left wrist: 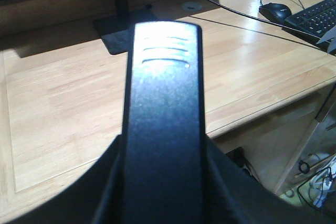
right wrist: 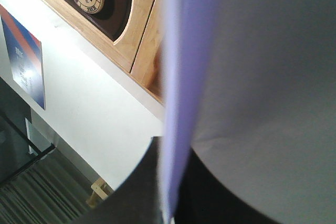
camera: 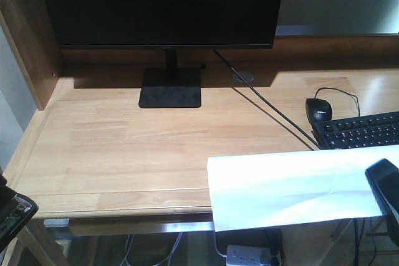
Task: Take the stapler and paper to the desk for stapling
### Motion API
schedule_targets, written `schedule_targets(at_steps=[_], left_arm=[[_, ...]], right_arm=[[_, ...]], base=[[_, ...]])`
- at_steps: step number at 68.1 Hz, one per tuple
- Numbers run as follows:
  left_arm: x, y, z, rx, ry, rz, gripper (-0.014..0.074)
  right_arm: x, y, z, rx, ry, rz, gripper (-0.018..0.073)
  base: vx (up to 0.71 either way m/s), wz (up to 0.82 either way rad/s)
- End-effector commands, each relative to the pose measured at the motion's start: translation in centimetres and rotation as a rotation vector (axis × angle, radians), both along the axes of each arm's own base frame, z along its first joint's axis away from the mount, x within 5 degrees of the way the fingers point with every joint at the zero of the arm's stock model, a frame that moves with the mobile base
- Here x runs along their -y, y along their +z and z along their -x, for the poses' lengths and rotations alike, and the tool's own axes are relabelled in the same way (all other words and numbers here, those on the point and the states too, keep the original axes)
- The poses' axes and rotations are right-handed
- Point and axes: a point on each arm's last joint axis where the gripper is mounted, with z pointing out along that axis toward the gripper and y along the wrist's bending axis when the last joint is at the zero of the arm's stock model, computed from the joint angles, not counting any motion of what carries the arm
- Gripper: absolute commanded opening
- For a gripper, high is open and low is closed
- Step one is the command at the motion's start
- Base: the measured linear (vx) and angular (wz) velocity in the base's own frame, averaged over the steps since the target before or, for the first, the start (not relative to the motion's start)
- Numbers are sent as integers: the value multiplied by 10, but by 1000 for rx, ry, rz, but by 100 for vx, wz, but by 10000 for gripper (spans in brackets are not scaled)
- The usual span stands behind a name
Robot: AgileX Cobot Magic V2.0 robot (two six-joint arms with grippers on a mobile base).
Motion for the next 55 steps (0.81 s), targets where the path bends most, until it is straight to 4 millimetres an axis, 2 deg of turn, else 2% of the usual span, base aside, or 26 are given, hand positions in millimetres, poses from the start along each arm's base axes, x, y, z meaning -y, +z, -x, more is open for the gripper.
schedule_targets(at_steps=[1,55], left_arm=[[1,19,-2,120,-4,61,-7],[1,19,-2,120,-4,61,-7]], right_arm=[[0,4,2,52,12,-22,-5],[0,4,2,52,12,-22,-5]], base=[[3,0],[4,1]])
